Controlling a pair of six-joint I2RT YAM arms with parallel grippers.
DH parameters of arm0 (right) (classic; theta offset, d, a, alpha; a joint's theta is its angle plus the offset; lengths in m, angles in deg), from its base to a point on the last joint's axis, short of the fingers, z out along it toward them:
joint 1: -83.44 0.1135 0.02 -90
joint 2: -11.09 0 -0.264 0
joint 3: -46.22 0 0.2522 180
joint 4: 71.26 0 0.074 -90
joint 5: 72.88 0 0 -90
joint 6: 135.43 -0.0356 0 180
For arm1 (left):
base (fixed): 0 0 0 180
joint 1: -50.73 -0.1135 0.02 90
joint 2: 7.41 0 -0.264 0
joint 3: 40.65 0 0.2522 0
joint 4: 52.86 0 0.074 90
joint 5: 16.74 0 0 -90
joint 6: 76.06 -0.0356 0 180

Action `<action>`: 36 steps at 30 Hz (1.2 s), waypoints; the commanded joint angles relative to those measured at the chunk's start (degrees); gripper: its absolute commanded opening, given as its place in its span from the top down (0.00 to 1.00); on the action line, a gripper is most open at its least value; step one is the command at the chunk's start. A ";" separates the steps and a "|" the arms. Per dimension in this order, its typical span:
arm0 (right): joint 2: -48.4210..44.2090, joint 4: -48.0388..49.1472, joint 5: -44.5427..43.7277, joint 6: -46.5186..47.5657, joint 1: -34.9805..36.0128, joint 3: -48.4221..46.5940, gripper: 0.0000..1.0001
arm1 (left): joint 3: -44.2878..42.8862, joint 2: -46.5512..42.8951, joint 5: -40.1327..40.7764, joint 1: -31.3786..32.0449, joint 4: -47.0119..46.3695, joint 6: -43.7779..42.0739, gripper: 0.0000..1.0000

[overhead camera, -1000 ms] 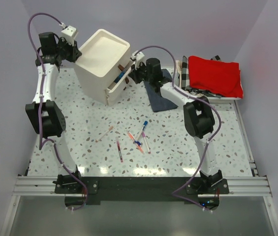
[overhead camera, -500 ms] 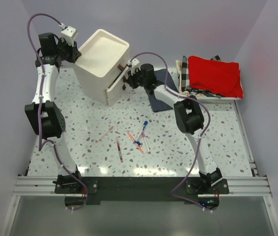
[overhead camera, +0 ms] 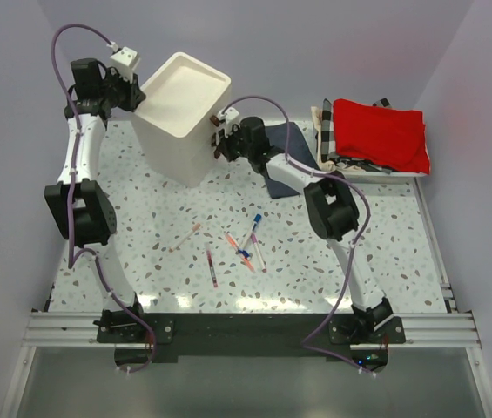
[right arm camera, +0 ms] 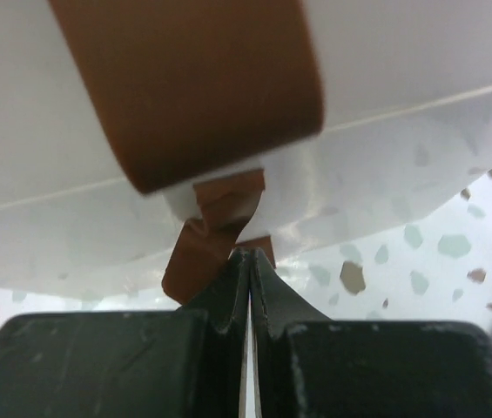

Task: Sort the stationery into containers
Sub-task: Close the drawer in the storage box.

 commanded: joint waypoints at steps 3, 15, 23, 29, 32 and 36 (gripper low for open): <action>-13.36 -4.19 0.53 1.99 -0.87 10.18 1.00 | 5.13 4.97 -5.12 5.77 14.21 -3.03 0.89; -35.62 -11.25 4.38 17.04 -3.68 34.89 0.39 | 0.03 0.14 -4.48 1.20 9.90 2.06 0.00; -31.43 -1.41 9.05 10.09 -3.59 27.11 0.32 | 3.45 -8.02 -5.36 0.06 9.11 2.34 0.00; -27.11 3.87 8.09 8.68 -3.59 20.77 0.29 | 11.43 -15.59 -5.01 -1.08 7.97 3.04 0.00; -24.91 4.93 8.43 8.24 -3.59 17.87 0.28 | 14.60 -18.15 -5.10 -1.79 7.35 3.92 0.00; -21.84 5.37 10.72 7.01 -3.59 14.88 0.30 | 16.99 -19.03 -4.75 -1.88 6.73 4.62 0.00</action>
